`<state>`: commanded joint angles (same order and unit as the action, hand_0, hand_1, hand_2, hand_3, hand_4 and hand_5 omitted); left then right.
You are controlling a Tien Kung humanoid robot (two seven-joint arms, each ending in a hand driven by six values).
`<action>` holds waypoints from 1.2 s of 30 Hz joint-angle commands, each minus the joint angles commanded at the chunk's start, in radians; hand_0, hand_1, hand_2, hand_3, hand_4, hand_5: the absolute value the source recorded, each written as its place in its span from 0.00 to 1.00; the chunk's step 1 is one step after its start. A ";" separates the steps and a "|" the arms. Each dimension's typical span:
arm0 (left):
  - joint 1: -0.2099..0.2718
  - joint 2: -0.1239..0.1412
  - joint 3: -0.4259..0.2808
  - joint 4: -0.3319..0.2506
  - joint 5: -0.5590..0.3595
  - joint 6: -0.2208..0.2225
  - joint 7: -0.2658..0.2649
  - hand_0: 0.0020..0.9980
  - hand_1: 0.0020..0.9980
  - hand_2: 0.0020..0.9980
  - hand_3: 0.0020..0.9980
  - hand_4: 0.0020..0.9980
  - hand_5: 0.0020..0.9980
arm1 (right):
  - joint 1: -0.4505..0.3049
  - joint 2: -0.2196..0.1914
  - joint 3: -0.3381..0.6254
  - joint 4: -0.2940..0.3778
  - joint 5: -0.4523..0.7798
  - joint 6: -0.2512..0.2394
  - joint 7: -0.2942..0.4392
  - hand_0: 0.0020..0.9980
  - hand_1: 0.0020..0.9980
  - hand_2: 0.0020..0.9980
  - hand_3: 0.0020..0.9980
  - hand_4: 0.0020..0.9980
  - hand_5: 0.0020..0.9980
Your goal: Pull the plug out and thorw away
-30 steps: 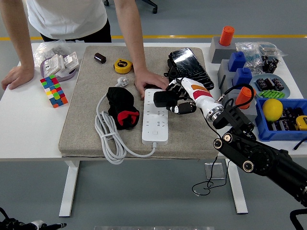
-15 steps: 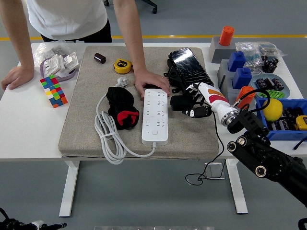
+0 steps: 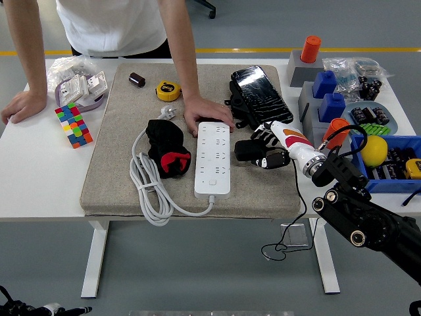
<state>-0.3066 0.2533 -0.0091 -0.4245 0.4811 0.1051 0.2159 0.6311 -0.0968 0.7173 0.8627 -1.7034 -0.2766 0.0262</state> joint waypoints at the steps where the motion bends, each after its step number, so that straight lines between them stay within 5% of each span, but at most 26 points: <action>1: 0.000 0.000 -0.001 0.000 0.000 0.000 0.000 0.53 0.67 0.70 0.67 0.84 0.68 | 0.000 0.000 0.001 0.000 -0.002 0.001 0.000 0.67 0.65 0.65 0.63 1.00 0.18; 6: -0.002 -0.001 -0.004 -0.001 0.002 0.000 -0.001 0.53 0.67 0.70 0.67 0.84 0.68 | 0.002 -0.001 0.016 0.004 -0.006 0.020 0.009 0.67 0.65 0.65 0.63 1.00 0.18; 7: -0.002 -0.001 -0.004 -0.001 0.002 0.000 -0.001 0.53 0.67 0.70 0.67 0.84 0.68 | 0.001 -0.001 0.018 0.005 -0.005 0.024 0.010 0.75 0.72 0.70 0.74 1.00 0.26; 12: -0.002 -0.002 -0.004 -0.001 0.001 -0.001 0.000 0.53 0.67 0.70 0.67 0.84 0.68 | -0.001 -0.002 0.029 0.013 -0.006 0.045 0.008 0.75 0.72 0.70 0.74 1.00 0.26; 13: -0.002 -0.002 -0.003 -0.001 0.001 -0.001 0.000 0.53 0.67 0.69 0.67 0.84 0.68 | -0.002 -0.002 0.033 0.017 -0.007 0.048 0.007 0.81 0.78 0.77 0.80 1.00 0.29; 18: -0.002 -0.001 -0.003 0.000 0.001 0.000 0.000 0.53 0.67 0.69 0.67 0.84 0.68 | -0.027 -0.018 0.062 0.107 0.005 0.077 0.002 0.81 0.78 0.77 0.80 1.00 0.29; 19: -0.001 0.000 -0.004 0.001 0.001 0.000 0.000 0.53 0.67 0.69 0.67 0.84 0.68 | -0.039 -0.026 0.069 0.144 0.007 0.086 -0.004 0.69 0.72 0.72 0.79 1.00 0.28; 24: 0.002 -0.001 -0.003 0.002 0.000 0.000 0.000 0.53 0.67 0.69 0.67 0.84 0.68 | -0.075 -0.056 0.072 0.326 0.003 0.152 -0.034 0.69 0.72 0.72 0.79 1.00 0.28; 25: 0.003 -0.001 -0.003 0.002 0.000 0.000 0.000 0.53 0.67 0.69 0.67 0.84 0.68 | -0.080 -0.062 0.069 0.361 -0.004 0.177 -0.044 0.36 0.49 0.48 0.78 1.00 0.14; 30: 0.002 -0.003 -0.007 0.001 0.002 -0.001 0.000 0.53 0.67 0.69 0.67 0.84 0.68 | -0.094 -0.074 0.052 0.484 -0.014 0.292 -0.088 0.36 0.49 0.48 0.78 1.00 0.14; 31: 0.002 -0.003 -0.007 0.001 0.002 -0.001 0.000 0.53 0.67 0.69 0.67 0.84 0.68 | -0.095 -0.075 0.048 0.493 -0.013 0.305 -0.092 0.07 0.10 0.20 0.64 0.66 0.00; 36: 0.001 -0.004 -0.006 0.001 0.002 -0.001 0.000 0.53 0.67 0.69 0.67 0.84 0.68 | -0.097 -0.075 0.020 0.508 -0.029 0.386 -0.121 0.07 0.10 0.20 0.64 0.66 0.00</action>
<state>-0.3052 0.2492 -0.0153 -0.4234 0.4827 0.1036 0.2156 0.5339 -0.1713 0.7372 1.3711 -1.7328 0.1098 -0.0943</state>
